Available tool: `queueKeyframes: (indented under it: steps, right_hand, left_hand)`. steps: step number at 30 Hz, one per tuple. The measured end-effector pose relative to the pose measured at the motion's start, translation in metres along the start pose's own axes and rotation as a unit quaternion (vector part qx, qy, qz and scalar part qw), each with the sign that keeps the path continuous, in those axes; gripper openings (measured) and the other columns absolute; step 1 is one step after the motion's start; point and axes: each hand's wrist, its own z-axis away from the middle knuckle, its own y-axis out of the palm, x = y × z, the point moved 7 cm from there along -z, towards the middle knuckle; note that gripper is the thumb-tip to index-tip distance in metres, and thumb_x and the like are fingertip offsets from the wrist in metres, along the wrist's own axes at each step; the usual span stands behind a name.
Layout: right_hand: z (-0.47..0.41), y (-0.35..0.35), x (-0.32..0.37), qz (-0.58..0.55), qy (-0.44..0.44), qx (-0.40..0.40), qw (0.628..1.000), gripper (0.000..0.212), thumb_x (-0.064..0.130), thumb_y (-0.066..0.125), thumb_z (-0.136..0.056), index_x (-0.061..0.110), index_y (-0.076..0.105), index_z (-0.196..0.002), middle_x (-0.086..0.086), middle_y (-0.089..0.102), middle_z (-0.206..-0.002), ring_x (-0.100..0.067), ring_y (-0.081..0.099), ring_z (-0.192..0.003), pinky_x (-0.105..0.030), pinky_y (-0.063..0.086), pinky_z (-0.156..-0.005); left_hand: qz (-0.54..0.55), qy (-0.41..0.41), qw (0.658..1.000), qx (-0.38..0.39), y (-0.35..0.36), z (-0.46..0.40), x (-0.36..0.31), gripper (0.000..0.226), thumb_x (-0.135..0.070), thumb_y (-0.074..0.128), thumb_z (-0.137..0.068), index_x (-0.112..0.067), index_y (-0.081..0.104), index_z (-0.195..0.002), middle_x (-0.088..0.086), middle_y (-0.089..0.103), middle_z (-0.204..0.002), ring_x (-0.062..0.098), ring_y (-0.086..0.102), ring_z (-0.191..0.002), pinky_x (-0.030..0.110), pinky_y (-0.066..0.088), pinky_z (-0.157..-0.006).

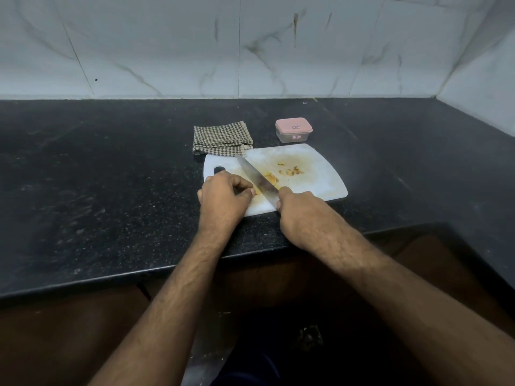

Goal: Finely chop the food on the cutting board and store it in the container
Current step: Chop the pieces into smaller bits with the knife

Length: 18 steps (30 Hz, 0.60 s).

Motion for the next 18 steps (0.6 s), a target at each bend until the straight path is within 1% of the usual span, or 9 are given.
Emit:
queueKeyframes:
  steps: [3, 5, 8, 11, 14, 18]
  right_hand:
    - [0.0013, 0.0017, -0.0041, -0.019, 0.002, -0.004, 1.0, 0.017, 0.019, 0.039, -0.105, 0.019, 0.041, -0.122, -0.004, 0.051, -0.089, -0.021, 0.058, -0.084, -0.037, 0.048, -0.068]
    - [0.003, 0.0034, -0.0051, -0.015, -0.001, -0.011, 1.0, 0.012, 0.019, 0.039, -0.104, 0.02, 0.039, -0.117, -0.004, 0.052, -0.088, -0.021, 0.058, -0.081, -0.039, 0.051, -0.069]
    - [0.0049, 0.0056, -0.0052, -0.009, -0.012, -0.021, 1.0, 0.008, 0.019, 0.039, -0.104, 0.022, 0.036, -0.111, -0.004, 0.053, -0.086, -0.02, 0.057, -0.077, -0.041, 0.054, -0.07]
    - [0.0049, 0.0054, -0.0063, -0.008, -0.02, -0.025, 0.999, 0.006, 0.02, 0.039, -0.104, 0.023, 0.036, -0.109, -0.005, 0.054, -0.085, -0.019, 0.057, -0.074, -0.04, 0.053, -0.066]
    - [0.005, 0.0045, -0.0057, -0.003, -0.024, -0.022, 0.999, 0.006, 0.021, 0.039, -0.105, 0.022, 0.035, -0.109, -0.004, 0.053, -0.085, -0.019, 0.055, -0.073, -0.039, 0.05, -0.065]
    - [0.004, 0.0031, -0.004, 0.009, -0.029, -0.014, 0.999, 0.008, 0.019, 0.039, -0.105, 0.023, 0.034, -0.109, -0.004, 0.052, -0.086, -0.02, 0.057, -0.077, -0.04, 0.054, -0.07]
  left_hand:
    - [-0.003, -0.004, 1.0, -0.004, -0.0006, 0.0, -0.0001, 0.027, -0.023, 0.083, -0.083, -0.039, 0.068, -0.067, -0.02, 0.068, -0.077, 0.018, 0.066, -0.093, 0.053, 0.053, -0.095]
    - [-0.005, -0.005, 1.0, -0.005, -0.0002, -0.0005, 0.0006, 0.027, -0.024, 0.083, -0.083, -0.039, 0.068, -0.067, -0.019, 0.068, -0.078, 0.018, 0.065, -0.094, 0.053, 0.053, -0.095]
    - [-0.006, -0.004, 1.0, -0.004, 0.001, -0.0012, 0.0011, 0.017, -0.025, 0.082, -0.084, -0.035, 0.074, -0.073, -0.02, 0.067, -0.078, 0.019, 0.065, -0.094, 0.053, 0.053, -0.094]
    - [-0.011, 0.001, 1.0, -0.004, 0.0009, -0.0013, -0.0004, 0.009, -0.025, 0.082, -0.084, -0.032, 0.079, -0.08, -0.019, 0.068, -0.078, 0.019, 0.066, -0.093, 0.053, 0.053, -0.094]
    - [-0.014, 0.011, 1.0, -0.005, 0.0004, -0.0009, -0.0014, 0.007, -0.024, 0.082, -0.085, -0.031, 0.081, -0.083, -0.021, 0.067, -0.076, 0.018, 0.066, -0.093, 0.053, 0.052, -0.095]
    - [-0.017, 0.016, 1.0, -0.006, 0.0, 0.0, -0.0034, 0.006, -0.023, 0.082, -0.085, -0.03, 0.082, -0.084, -0.023, 0.064, -0.073, 0.017, 0.065, -0.092, 0.053, 0.051, -0.096]
